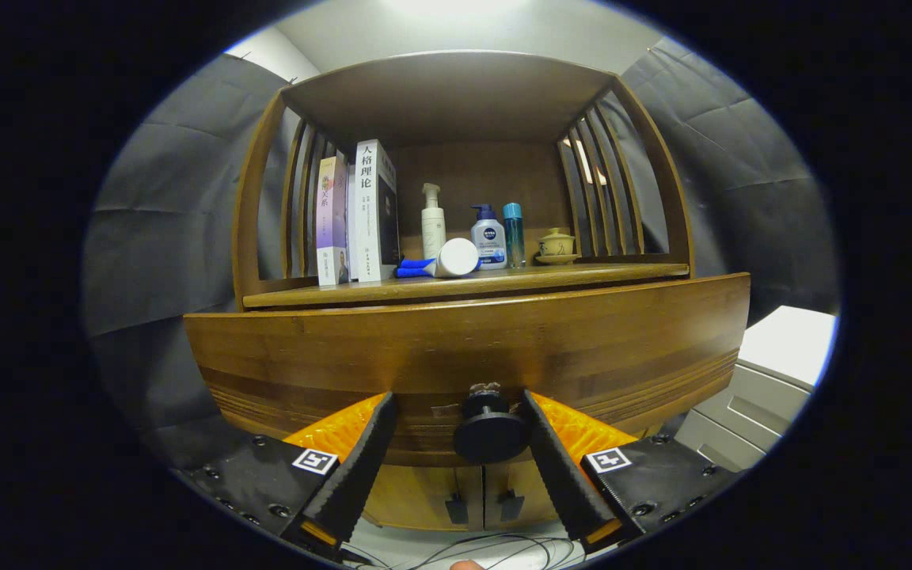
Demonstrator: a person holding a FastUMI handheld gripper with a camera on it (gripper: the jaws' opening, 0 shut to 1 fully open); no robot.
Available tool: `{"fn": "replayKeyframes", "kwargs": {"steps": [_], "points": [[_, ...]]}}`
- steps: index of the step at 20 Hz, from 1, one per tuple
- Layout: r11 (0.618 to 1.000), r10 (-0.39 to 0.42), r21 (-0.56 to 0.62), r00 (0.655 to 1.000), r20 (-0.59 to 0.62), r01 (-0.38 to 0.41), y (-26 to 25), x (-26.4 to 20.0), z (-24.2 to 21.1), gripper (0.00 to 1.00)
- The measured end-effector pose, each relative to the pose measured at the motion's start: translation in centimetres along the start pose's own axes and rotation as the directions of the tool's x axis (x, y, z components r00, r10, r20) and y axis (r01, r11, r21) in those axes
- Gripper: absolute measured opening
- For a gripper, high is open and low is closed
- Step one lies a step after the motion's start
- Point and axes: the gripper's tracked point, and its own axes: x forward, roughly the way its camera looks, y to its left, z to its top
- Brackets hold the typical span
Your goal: Pull open the drawer, take out the items inside it, and place them on the countertop above the cabinet.
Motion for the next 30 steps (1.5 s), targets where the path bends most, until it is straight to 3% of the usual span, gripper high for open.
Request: {"fn": "replayKeyframes", "kwargs": {"steps": [12, 18, 22, 30], "points": [[1.000, 0.009, -0.013, 1.000, 0.006, -0.009, -0.2, 6.7, 0.7, 0.98], [0.999, 0.007, -0.033, 1.000, 0.027, -0.006, -0.2, 7.3, 0.8, 0.98], [0.999, -0.026, -0.040, 0.999, 0.046, 0.028, -2.0, 5.5, 2.5, 0.97], [0.998, 0.055, -0.037, 0.993, 0.105, -0.051, -1.2, -1.5, 7.8, 0.96]]}}
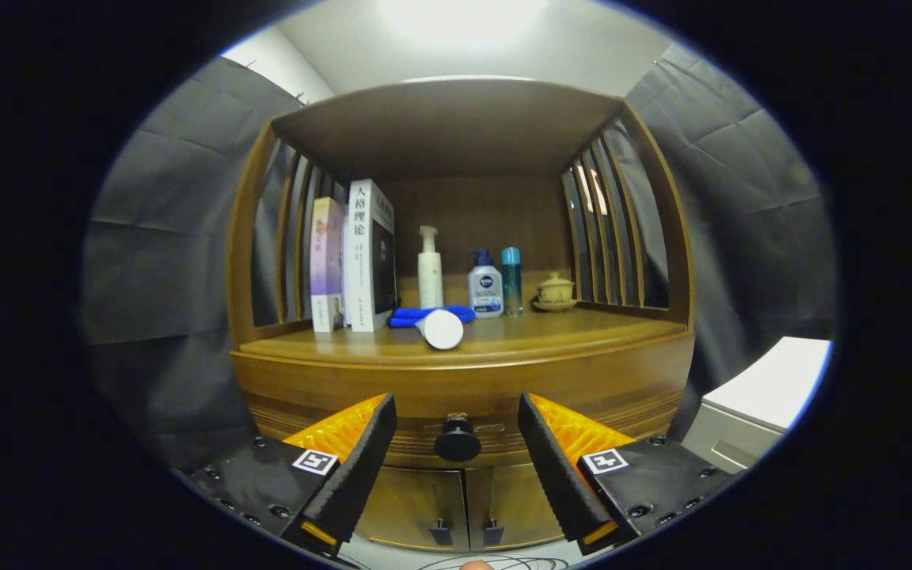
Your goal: Pull open the drawer, take out the items inside it, and place them on the countertop above the cabinet.
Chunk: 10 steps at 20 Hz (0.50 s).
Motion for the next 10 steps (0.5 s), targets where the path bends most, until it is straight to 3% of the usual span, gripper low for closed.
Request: {"fn": "replayKeyframes", "kwargs": {"steps": [4, 10], "points": [[0.997, 0.071, -0.009, 0.997, 0.011, -0.071, 1.5, -3.5, 2.6, 0.97], [0.994, 0.104, 0.011, 0.993, 0.052, -0.105, 1.2, -7.4, 6.4, 0.96]]}}
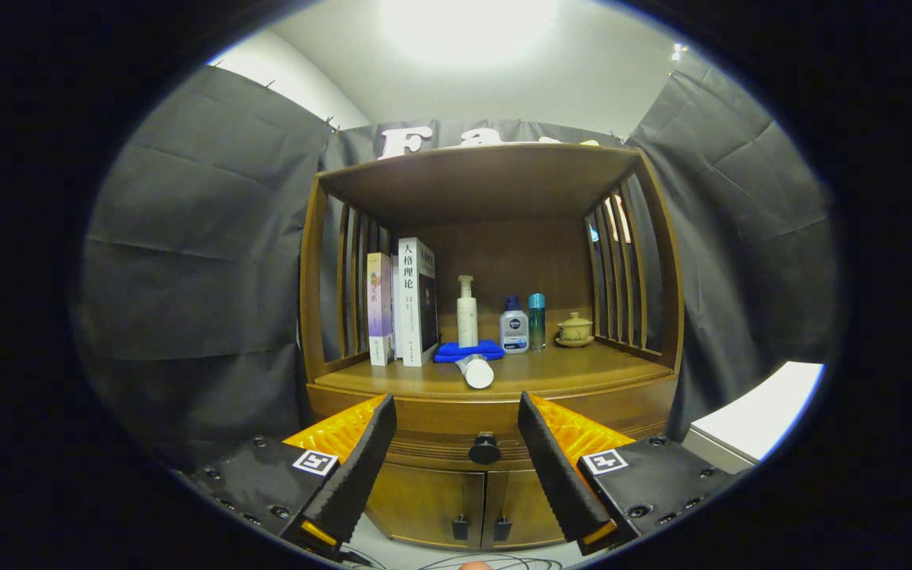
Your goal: Pull open the drawer, take out the items inside it, and place them on the countertop above the cabinet.
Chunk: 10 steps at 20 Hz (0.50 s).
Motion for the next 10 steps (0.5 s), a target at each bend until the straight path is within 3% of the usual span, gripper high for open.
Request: {"fn": "replayKeyframes", "kwargs": {"steps": [10], "points": [[0.999, 0.034, 0.005, 0.999, 0.041, -0.034, 0.3, -2.5, 2.4, 0.96]]}}
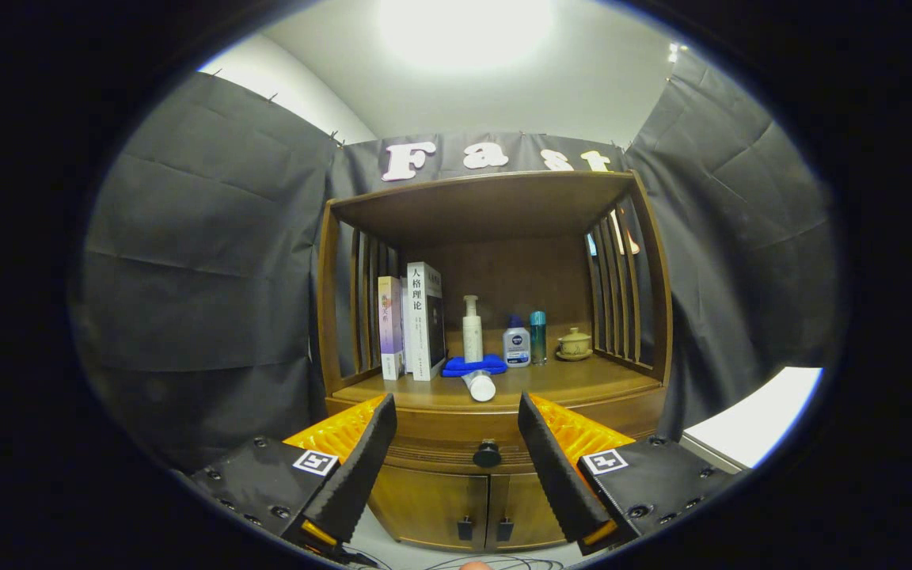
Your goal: Pull open the drawer, take out the items inside it, and place them on the countertop above the cabinet.
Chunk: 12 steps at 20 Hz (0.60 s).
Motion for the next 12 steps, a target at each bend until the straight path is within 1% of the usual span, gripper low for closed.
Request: {"fn": "replayKeyframes", "kwargs": {"steps": [3, 6, 8, 12], "points": [[1.000, -0.005, -0.004, 1.000, 0.009, 0.005, -0.16, -0.11, 0.18, 0.96], [1.000, 0.016, -0.006, 1.000, -0.008, -0.016, 0.30, -0.15, -0.19, 0.96], [1.000, 0.012, -0.012, 1.000, -0.019, -0.012, -0.03, -0.32, -0.46, 0.96], [1.000, 0.015, 0.006, 1.000, -0.002, -0.015, 0.04, -0.46, 0.16, 0.96]]}}
